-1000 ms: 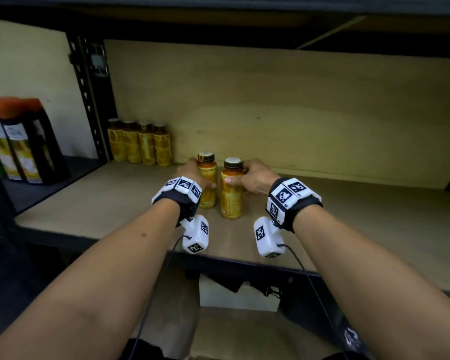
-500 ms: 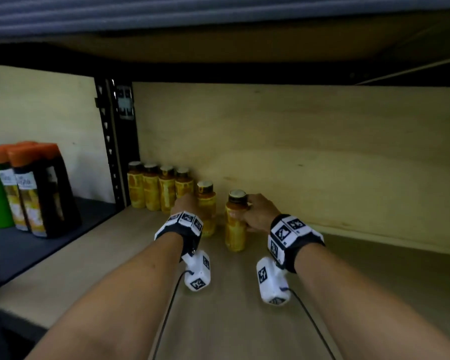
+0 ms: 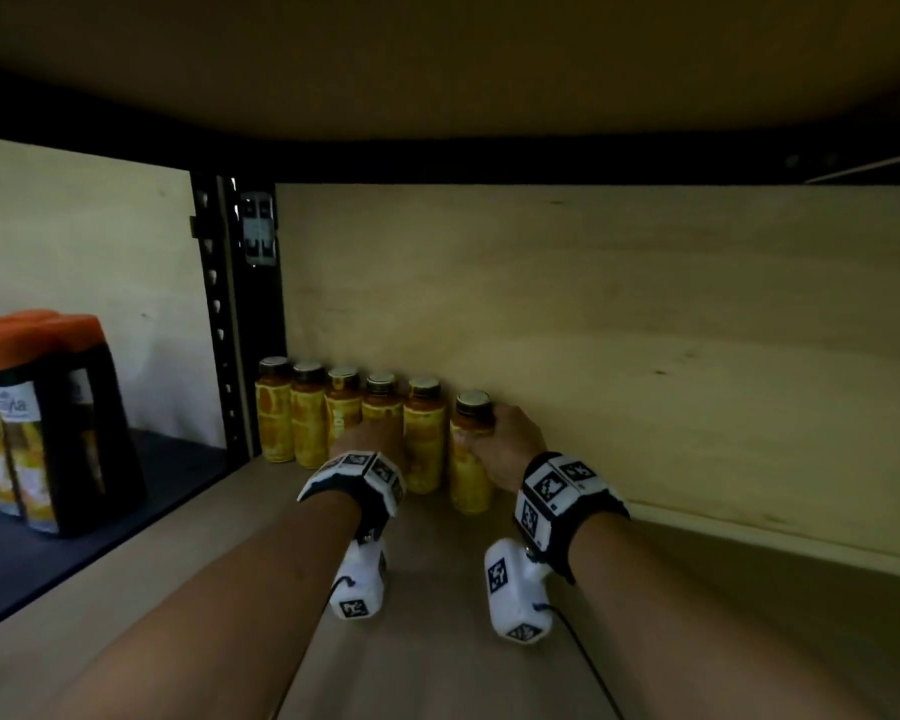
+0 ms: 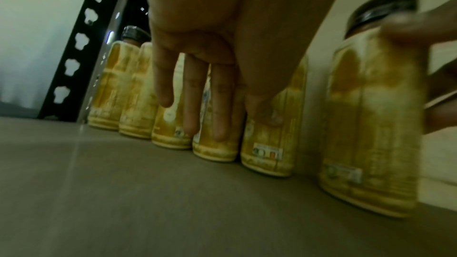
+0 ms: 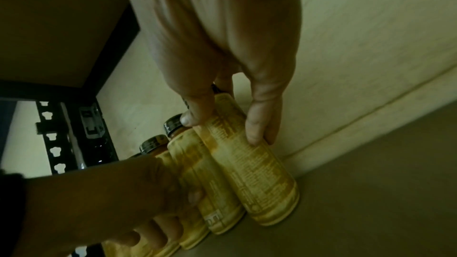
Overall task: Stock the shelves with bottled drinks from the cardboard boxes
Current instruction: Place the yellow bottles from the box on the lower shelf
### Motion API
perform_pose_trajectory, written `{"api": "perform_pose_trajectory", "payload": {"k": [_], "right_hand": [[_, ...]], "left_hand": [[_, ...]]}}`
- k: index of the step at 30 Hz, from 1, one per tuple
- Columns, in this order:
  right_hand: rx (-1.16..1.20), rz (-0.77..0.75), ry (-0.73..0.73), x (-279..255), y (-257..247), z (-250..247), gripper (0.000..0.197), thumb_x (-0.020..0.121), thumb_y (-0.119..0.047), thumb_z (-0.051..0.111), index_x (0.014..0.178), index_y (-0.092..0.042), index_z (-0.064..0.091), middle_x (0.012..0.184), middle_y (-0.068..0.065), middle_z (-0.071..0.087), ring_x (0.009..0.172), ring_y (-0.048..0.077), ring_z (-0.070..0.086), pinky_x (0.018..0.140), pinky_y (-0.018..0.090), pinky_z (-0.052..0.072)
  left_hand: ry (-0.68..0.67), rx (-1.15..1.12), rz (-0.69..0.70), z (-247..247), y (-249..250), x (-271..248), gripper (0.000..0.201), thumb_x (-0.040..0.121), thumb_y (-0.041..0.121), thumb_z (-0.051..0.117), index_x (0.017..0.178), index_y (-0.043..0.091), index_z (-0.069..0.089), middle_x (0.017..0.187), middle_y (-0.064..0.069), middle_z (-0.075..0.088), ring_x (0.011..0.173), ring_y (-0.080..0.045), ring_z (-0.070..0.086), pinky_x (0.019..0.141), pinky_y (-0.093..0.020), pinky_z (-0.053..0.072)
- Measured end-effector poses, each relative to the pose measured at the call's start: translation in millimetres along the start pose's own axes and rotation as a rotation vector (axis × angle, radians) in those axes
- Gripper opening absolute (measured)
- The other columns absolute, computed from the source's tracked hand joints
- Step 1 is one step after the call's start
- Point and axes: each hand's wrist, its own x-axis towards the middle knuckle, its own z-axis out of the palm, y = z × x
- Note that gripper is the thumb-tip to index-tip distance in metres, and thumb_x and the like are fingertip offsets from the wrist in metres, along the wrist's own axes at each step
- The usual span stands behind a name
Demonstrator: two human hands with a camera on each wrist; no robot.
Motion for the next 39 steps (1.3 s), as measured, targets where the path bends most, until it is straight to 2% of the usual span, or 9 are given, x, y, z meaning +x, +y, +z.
{"api": "perform_pose_trajectory", "payload": {"k": [3,9,15,19,23,26,31,35,39], "right_hand": [[0.032,0.011,0.032,4,-11,7,0.041,0.087,-0.034,0.07,0.123,-0.015,0.065,0.12,0.011,0.067,0.111,0.031,0.062,0.097,0.041,0.05],[0.132,0.073,0.117,-26,-13,3,0.045,0.091,-0.027,0.063,0.133,-0.015,0.053,0.131,0.009,0.058,0.119,0.031,0.056,0.098,0.037,0.047],[0.077,0.143,-0.012,-87,2,-36,0.05,0.087,-0.017,0.065,0.134,-0.013,0.048,0.138,0.01,0.05,0.123,0.029,0.051,0.103,0.038,0.045],[0.288,0.177,-0.058,-160,3,-66,0.032,0.09,-0.01,0.063,0.122,-0.011,0.056,0.113,0.008,0.06,0.099,0.019,0.061,0.077,0.03,0.053],[0.395,0.195,-0.109,-251,6,-86,0.016,0.09,-0.006,0.064,0.104,-0.013,0.062,0.104,0.007,0.066,0.096,0.024,0.065,0.08,0.035,0.058],[0.364,0.181,-0.173,-320,19,-90,0.004,0.091,-0.009,0.063,0.095,-0.008,0.065,0.087,0.009,0.069,0.072,0.022,0.065,0.056,0.025,0.052],[0.591,0.206,-0.116,-410,64,-81,0.008,0.094,-0.005,0.059,0.089,-0.005,0.065,0.08,0.012,0.068,0.063,0.015,0.065,0.056,0.024,0.053],[0.81,0.333,0.032,-456,118,-55,0.01,0.095,-0.01,0.059,0.093,-0.004,0.067,0.077,0.012,0.069,0.065,0.02,0.067,0.057,0.026,0.055],[0.876,0.798,0.159,-516,218,19,0.013,0.097,-0.007,0.051,0.098,-0.005,0.064,0.085,0.011,0.07,0.074,0.022,0.068,0.066,0.03,0.055]], "left_hand": [[0.005,-0.031,0.048,-4,4,4,0.035,0.087,0.033,0.062,0.117,0.017,0.055,0.123,-0.011,0.058,0.111,-0.032,0.057,0.086,-0.038,0.049],[-0.028,-0.132,0.041,-3,5,-16,0.054,0.089,0.034,0.06,0.136,0.015,0.042,0.136,-0.012,0.05,0.121,-0.034,0.052,0.088,-0.036,0.045],[-0.078,-0.257,0.135,-28,15,-99,0.029,0.088,0.028,0.059,0.104,0.005,0.067,0.11,-0.012,0.066,0.104,-0.03,0.061,0.079,-0.031,0.048],[-0.181,-0.399,0.205,-28,15,-179,0.021,0.087,0.024,0.062,0.094,0.006,0.071,0.091,-0.011,0.07,0.083,-0.026,0.067,0.072,-0.033,0.053],[-0.239,-0.645,0.278,-17,21,-266,0.016,0.089,0.02,0.066,0.096,0.006,0.07,0.078,-0.006,0.064,0.069,-0.017,0.059,0.061,-0.028,0.05],[-0.38,-0.841,0.247,0,22,-325,0.014,0.092,0.019,0.063,0.095,0.005,0.063,0.077,-0.012,0.067,0.06,-0.018,0.062,0.051,-0.027,0.052],[-0.527,-0.991,0.271,50,16,-400,0.017,0.091,0.018,0.063,0.081,0.004,0.064,0.07,-0.015,0.069,0.052,-0.017,0.062,0.05,-0.024,0.052],[-0.608,-1.065,0.126,132,7,-433,0.015,0.092,0.016,0.062,0.083,0.004,0.065,0.074,-0.013,0.07,0.058,-0.018,0.066,0.055,-0.027,0.054],[-0.704,-1.045,-0.279,254,-12,-465,0.009,0.095,0.014,0.056,0.098,0.007,0.062,0.085,-0.01,0.07,0.067,-0.019,0.067,0.066,-0.033,0.057]]}}
